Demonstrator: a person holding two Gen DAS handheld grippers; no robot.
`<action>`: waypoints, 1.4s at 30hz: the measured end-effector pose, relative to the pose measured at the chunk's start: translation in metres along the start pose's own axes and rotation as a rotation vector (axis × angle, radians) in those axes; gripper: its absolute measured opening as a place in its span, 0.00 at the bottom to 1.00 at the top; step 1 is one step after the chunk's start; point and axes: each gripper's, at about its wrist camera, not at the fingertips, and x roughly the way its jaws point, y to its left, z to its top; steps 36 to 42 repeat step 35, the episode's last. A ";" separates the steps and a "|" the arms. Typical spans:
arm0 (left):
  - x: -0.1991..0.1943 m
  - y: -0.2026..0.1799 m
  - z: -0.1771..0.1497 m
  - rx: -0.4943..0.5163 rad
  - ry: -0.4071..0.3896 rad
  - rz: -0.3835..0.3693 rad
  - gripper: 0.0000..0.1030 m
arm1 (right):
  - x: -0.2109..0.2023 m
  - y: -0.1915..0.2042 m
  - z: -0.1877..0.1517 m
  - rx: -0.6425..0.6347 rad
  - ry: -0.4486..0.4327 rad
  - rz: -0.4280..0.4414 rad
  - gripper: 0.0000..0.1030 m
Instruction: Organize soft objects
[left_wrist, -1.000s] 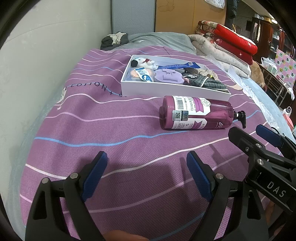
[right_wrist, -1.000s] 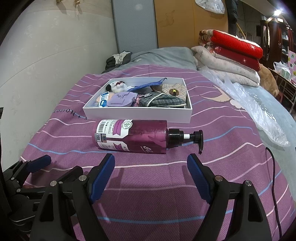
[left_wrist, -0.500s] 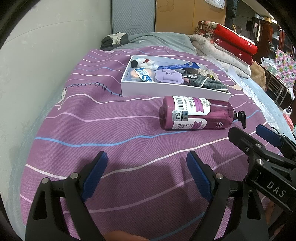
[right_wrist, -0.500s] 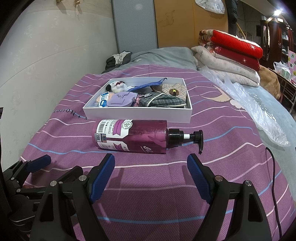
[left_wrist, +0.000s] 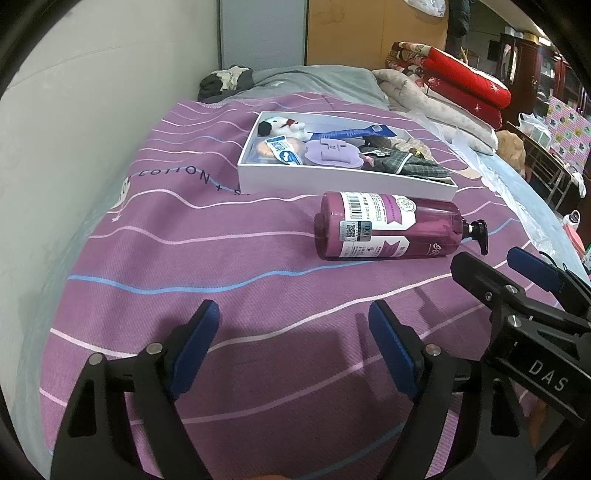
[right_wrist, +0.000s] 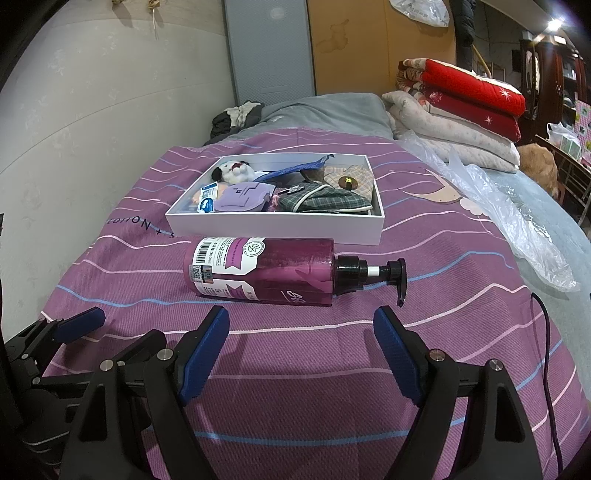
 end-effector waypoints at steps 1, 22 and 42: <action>0.000 0.000 0.000 0.000 0.000 0.000 0.81 | 0.000 0.000 0.000 0.000 0.000 0.000 0.79; 0.000 0.000 0.000 0.007 0.002 0.000 0.79 | 0.001 0.001 -0.002 0.001 0.007 0.001 0.79; 0.001 0.002 0.000 0.006 0.000 -0.010 0.79 | 0.001 -0.001 -0.002 0.005 0.009 0.005 0.79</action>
